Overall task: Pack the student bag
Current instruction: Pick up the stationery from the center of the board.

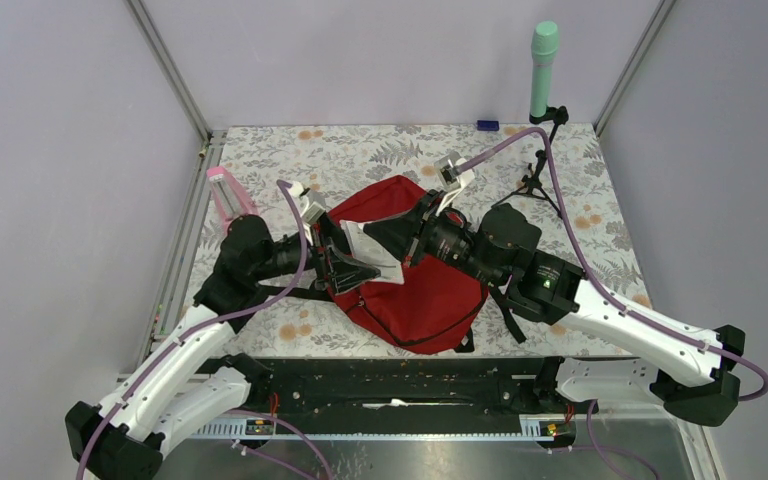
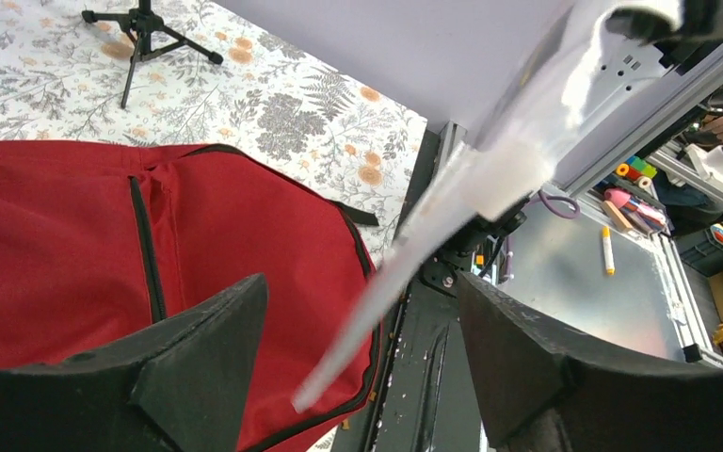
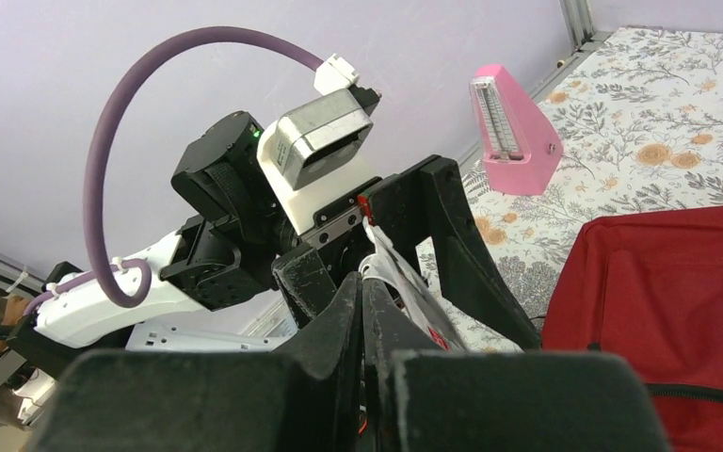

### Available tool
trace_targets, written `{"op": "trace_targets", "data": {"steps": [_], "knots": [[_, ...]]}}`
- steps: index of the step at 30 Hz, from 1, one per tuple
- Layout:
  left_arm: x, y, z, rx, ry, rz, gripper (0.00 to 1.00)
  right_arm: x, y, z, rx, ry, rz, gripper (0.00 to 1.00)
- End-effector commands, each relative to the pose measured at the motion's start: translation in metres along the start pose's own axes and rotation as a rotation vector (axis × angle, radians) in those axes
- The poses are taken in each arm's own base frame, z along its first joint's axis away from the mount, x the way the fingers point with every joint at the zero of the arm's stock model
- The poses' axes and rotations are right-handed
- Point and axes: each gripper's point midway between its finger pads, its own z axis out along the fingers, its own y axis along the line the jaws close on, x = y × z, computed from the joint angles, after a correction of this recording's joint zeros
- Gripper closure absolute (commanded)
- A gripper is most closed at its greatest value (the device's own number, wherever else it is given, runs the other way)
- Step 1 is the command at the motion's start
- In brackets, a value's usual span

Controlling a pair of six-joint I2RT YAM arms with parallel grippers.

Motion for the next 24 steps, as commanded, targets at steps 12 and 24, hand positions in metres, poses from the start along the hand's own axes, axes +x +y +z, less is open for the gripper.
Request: {"op": "trace_targets", "data": {"steps": [12,24], "knots": [[-0.037,-0.027,-0.003,0.087,-0.091,0.089,1.00,-0.043,-0.011,-0.011,0.082,-0.160,-0.062,0.62],[-0.038,-0.018,-0.004,0.027,-0.140,0.034,1.00,-0.028,-0.053,-0.030,0.007,-0.126,-0.106,0.10]]}}
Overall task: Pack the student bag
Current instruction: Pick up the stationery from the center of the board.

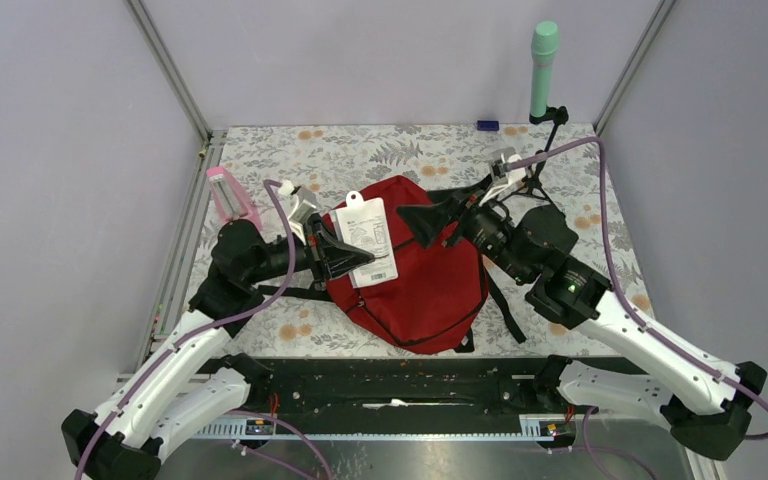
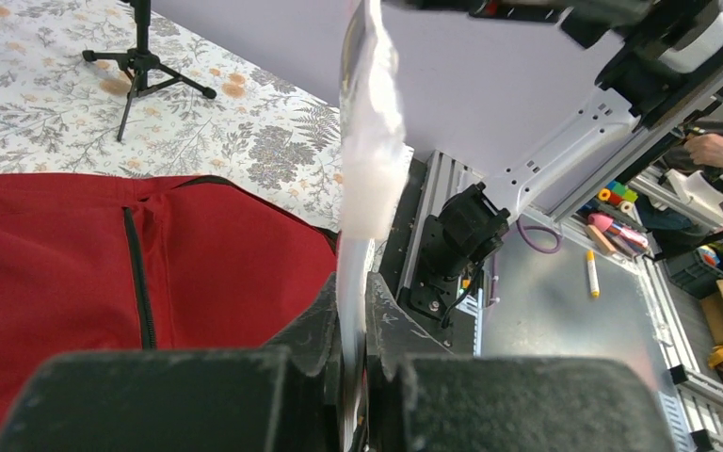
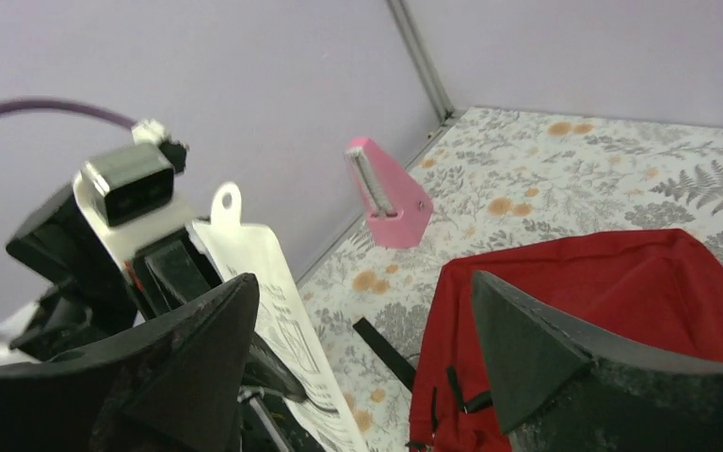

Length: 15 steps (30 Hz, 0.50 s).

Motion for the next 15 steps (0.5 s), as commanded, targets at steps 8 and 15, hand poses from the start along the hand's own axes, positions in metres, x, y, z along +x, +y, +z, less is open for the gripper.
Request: {"op": "trace_targets", "data": {"steps": [8,15], "knots": [[-0.015,-0.017,0.004,0.106,-0.028,0.013,1.00,0.047,0.057,-0.019,-0.525,0.188,0.052,0.17],[-0.012,-0.023,0.002,0.137,-0.012,0.014,1.00,0.062,0.058,-0.011,-0.542,0.237,0.121,0.31]]}}
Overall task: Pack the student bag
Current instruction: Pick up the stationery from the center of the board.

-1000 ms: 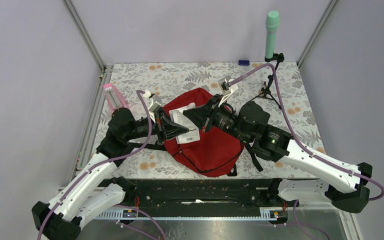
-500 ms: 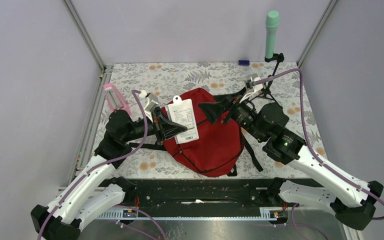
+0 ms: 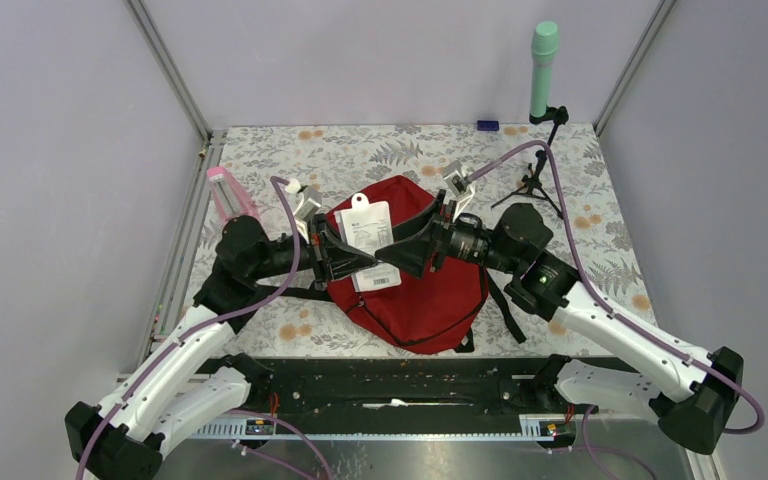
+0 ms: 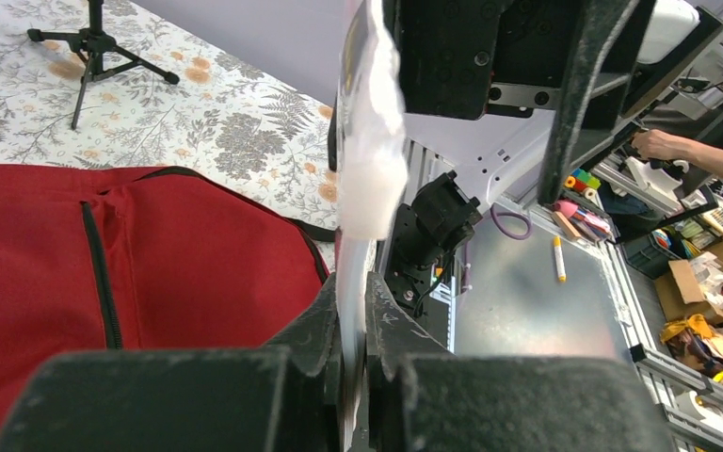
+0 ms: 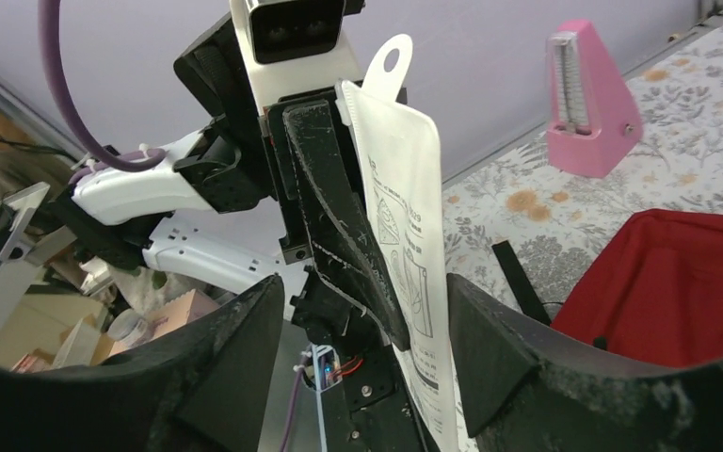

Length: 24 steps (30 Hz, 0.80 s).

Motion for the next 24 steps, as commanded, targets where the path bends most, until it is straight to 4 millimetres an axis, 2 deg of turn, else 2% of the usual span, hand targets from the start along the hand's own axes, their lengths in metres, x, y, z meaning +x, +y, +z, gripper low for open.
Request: {"op": "trace_targets", "data": {"steps": [1,8,13,16,18,19,20,22,24], "knots": [[-0.017,-0.021,-0.002,0.088,-0.037,0.076,1.00,-0.003,0.015,0.005,-0.103,-0.004,0.030,0.33],[-0.020,-0.027,-0.005,0.103,-0.046,0.091,1.00,0.005,0.012,0.010,-0.123,-0.001,0.063,0.45],[-0.023,-0.027,-0.005,0.095,-0.059,0.101,1.00,0.006,0.009,0.010,-0.119,-0.017,0.065,0.71],[-0.022,-0.026,-0.003,0.098,-0.050,0.094,0.98,0.004,0.007,0.009,-0.108,-0.033,0.058,0.91],[-0.019,-0.019,-0.002,0.072,-0.035,0.088,0.65,0.002,0.002,0.006,-0.073,-0.059,0.047,1.00],[-0.017,-0.013,-0.002,0.040,-0.023,0.090,0.45,0.000,-0.001,0.003,-0.052,-0.073,0.038,1.00],[-0.015,-0.003,-0.002,-0.009,-0.012,0.096,0.30,-0.003,-0.004,0.000,-0.026,-0.090,0.026,1.00],[-0.013,0.021,-0.006,-0.153,0.005,0.108,0.16,-0.008,-0.014,-0.008,0.056,-0.116,-0.003,1.00],[-0.012,0.046,-0.013,-0.298,0.032,0.128,0.12,-0.016,-0.031,-0.023,0.179,-0.150,-0.030,1.00]]}}
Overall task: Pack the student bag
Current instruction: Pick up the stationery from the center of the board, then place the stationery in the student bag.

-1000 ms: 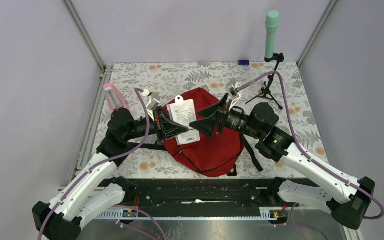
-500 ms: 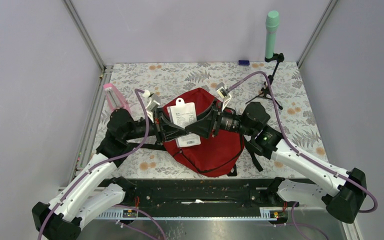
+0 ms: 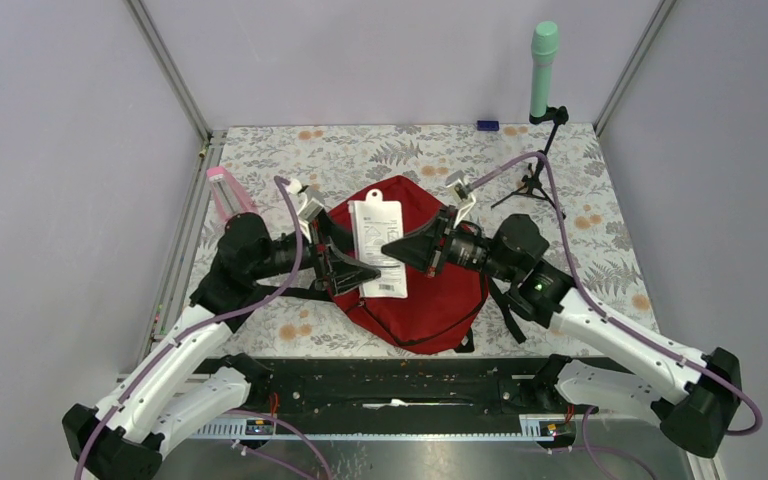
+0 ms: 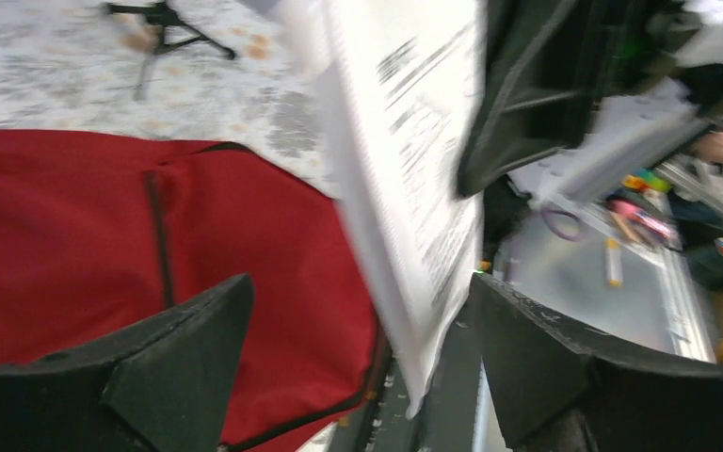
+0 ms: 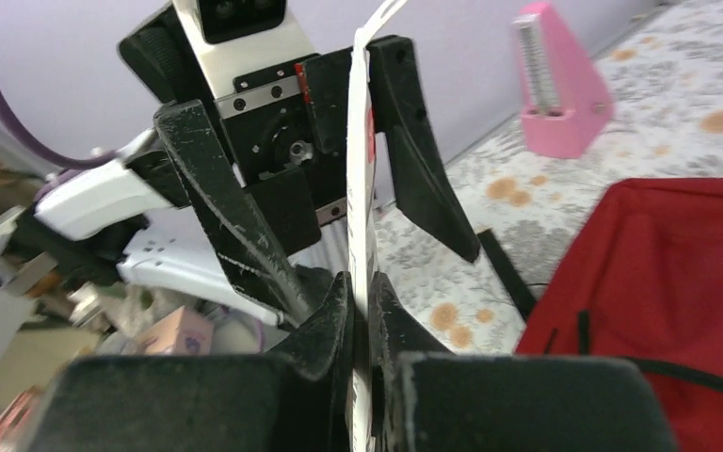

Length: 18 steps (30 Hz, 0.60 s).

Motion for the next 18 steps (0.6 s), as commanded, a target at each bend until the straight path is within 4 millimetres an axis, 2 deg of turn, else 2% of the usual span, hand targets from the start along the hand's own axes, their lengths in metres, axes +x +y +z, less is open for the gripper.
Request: {"op": "trace_targets", "data": {"steps": [1,3,8,9,12,16,18], "knots": [[-0.013,0.053,-0.013,-0.323,0.020,0.109,0.11,-0.039,-0.024,-0.029,0.221,-0.148,-0.100,1.00],[-0.013,0.072,-0.017,-0.426,0.051,0.117,0.10,-0.042,-0.044,-0.044,0.332,-0.155,-0.100,1.00],[0.014,0.135,-0.023,-0.737,0.230,0.049,0.11,-0.037,-0.094,-0.084,0.560,-0.198,0.011,1.00],[0.025,0.135,-0.015,-0.744,0.285,0.038,0.12,-0.027,-0.108,-0.093,0.601,-0.204,0.054,1.00],[0.041,0.142,0.006,-0.775,0.357,0.047,0.12,-0.010,-0.136,-0.114,0.668,-0.227,0.169,1.00],[0.056,0.150,0.033,-0.811,0.416,0.113,0.11,0.019,-0.150,-0.125,0.688,-0.206,0.262,1.00],[0.061,0.159,0.038,-0.851,0.442,0.134,0.10,0.034,-0.154,-0.129,0.699,-0.192,0.306,1.00]]}}
